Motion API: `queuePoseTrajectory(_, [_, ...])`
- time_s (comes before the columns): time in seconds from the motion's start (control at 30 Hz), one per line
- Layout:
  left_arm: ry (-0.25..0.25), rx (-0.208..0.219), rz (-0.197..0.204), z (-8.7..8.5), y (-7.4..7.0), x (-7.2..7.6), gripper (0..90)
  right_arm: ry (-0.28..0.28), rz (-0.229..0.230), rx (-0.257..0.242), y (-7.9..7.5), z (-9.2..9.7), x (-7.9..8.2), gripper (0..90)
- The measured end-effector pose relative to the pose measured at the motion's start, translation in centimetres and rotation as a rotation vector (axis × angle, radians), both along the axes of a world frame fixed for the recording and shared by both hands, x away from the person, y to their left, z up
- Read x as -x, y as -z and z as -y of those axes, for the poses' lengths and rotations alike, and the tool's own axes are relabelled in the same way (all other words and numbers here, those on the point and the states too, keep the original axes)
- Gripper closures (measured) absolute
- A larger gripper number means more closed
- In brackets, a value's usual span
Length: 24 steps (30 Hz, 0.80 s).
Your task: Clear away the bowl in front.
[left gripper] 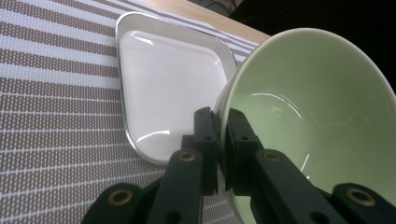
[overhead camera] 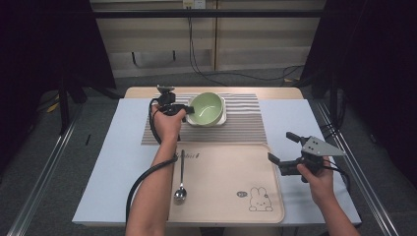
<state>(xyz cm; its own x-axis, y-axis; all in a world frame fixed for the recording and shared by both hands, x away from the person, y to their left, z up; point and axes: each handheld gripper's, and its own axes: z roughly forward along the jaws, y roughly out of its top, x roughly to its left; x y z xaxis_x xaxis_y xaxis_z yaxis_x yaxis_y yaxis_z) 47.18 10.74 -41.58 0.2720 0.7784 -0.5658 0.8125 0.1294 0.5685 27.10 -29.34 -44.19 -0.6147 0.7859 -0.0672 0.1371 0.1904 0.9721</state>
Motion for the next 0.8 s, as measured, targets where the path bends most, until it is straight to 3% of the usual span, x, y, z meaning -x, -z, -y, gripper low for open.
queuePoseTrajectory(0.8, [0.14, -0.023, -0.025, -2.2, -0.2, 5.0, 84.9, -0.002, -0.002, -0.003, 0.0, -0.1, 0.0, 1.5])
